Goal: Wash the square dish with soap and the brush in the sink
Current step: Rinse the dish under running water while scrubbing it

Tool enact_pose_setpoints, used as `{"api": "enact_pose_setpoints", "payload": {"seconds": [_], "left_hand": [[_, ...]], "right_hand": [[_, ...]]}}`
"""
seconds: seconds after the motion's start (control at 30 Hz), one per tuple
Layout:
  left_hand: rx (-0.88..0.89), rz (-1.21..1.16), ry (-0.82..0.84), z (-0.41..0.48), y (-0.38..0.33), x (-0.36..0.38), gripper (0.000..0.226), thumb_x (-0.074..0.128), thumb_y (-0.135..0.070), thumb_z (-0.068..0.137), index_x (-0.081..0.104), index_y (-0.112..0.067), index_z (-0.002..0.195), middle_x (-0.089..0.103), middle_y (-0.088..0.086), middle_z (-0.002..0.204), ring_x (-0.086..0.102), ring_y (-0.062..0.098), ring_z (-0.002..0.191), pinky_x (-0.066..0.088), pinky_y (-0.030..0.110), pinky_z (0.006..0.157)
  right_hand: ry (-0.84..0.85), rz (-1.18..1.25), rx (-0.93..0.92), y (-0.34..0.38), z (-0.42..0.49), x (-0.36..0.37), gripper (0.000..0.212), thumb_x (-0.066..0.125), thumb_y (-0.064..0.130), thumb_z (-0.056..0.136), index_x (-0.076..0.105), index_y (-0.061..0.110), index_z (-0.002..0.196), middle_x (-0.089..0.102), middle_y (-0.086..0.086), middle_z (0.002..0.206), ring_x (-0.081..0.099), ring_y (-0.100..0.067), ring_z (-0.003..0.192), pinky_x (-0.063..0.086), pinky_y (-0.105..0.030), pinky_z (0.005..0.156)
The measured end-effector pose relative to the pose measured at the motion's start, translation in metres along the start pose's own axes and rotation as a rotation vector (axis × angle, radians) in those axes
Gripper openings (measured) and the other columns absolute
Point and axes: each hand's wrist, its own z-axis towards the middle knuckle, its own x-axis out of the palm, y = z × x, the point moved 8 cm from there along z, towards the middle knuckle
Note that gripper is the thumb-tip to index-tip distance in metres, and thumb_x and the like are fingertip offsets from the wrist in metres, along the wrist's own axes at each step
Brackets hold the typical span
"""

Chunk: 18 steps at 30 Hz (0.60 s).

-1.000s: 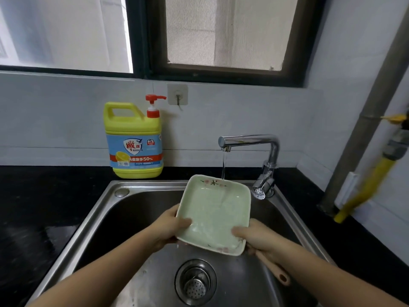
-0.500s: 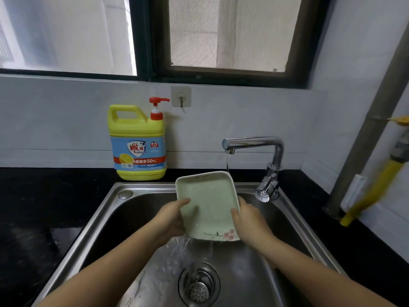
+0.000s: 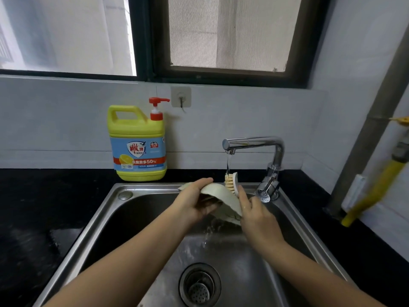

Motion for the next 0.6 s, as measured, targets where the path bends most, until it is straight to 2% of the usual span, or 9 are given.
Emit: {"api": "enact_pose_setpoints", "payload": {"seconds": [0.1,0.13,0.23,0.33,0.47,0.6], "left_hand": [[-0.01,-0.018,-0.046,-0.004,0.004,0.007,0.007,0.059,-0.001,0.085,0.052,-0.001,0.086,0.056,0.017,0.082,0.057,0.024,0.072,0.053,0.029,0.043],[-0.011,-0.009,-0.046,-0.006,0.005,0.01,0.007,0.057,0.001,0.085,0.051,-0.001,0.083,0.055,0.016,0.079,0.056,0.023,0.069,0.051,0.027,0.041],[-0.01,0.013,-0.052,-0.01,0.011,0.012,0.014,0.054,0.003,0.086,0.046,-0.004,0.077,0.052,0.015,0.076,0.053,0.024,0.067,0.049,0.033,0.053],[0.034,0.027,-0.039,-0.009,0.011,0.011,0.017,0.058,0.004,0.083,0.045,-0.007,0.088,0.055,0.016,0.086,0.057,0.026,0.074,0.052,0.034,0.061],[0.086,0.061,-0.049,-0.003,0.01,0.006,0.031,0.059,0.003,0.082,0.045,-0.008,0.107,0.056,0.016,0.093,0.058,0.027,0.08,0.053,0.035,0.062],[0.133,0.17,0.003,-0.001,0.008,0.011,0.047,0.06,-0.001,0.08,0.044,-0.012,0.123,0.06,0.017,0.104,0.061,0.029,0.084,0.052,0.033,0.054]], "right_hand": [[0.012,0.05,0.015,-0.008,-0.007,-0.001,0.099,0.089,0.005,0.046,0.044,0.0,0.134,0.055,-0.011,0.077,0.053,-0.018,0.05,0.043,-0.023,0.04],[0.031,0.062,0.041,-0.011,-0.01,0.001,0.102,0.09,0.009,0.047,0.04,0.003,0.136,0.056,-0.011,0.081,0.055,-0.018,0.052,0.044,-0.024,0.041],[0.111,0.108,0.124,-0.018,-0.016,0.007,0.094,0.083,0.023,0.064,0.03,0.015,0.142,0.052,-0.006,0.103,0.06,-0.02,0.073,0.049,-0.027,0.053],[0.135,0.185,0.188,-0.024,-0.018,0.007,0.083,0.071,0.028,0.078,0.023,0.021,0.145,0.04,-0.002,0.124,0.057,-0.018,0.098,0.052,-0.029,0.073],[0.146,0.199,0.228,-0.026,-0.019,0.006,0.084,0.072,0.031,0.077,0.02,0.024,0.144,0.036,0.002,0.126,0.055,-0.015,0.103,0.053,-0.029,0.078],[0.142,0.224,0.255,-0.025,-0.021,0.008,0.086,0.069,0.031,0.078,0.015,0.023,0.145,0.038,0.002,0.132,0.053,-0.018,0.109,0.05,-0.031,0.08]]}}
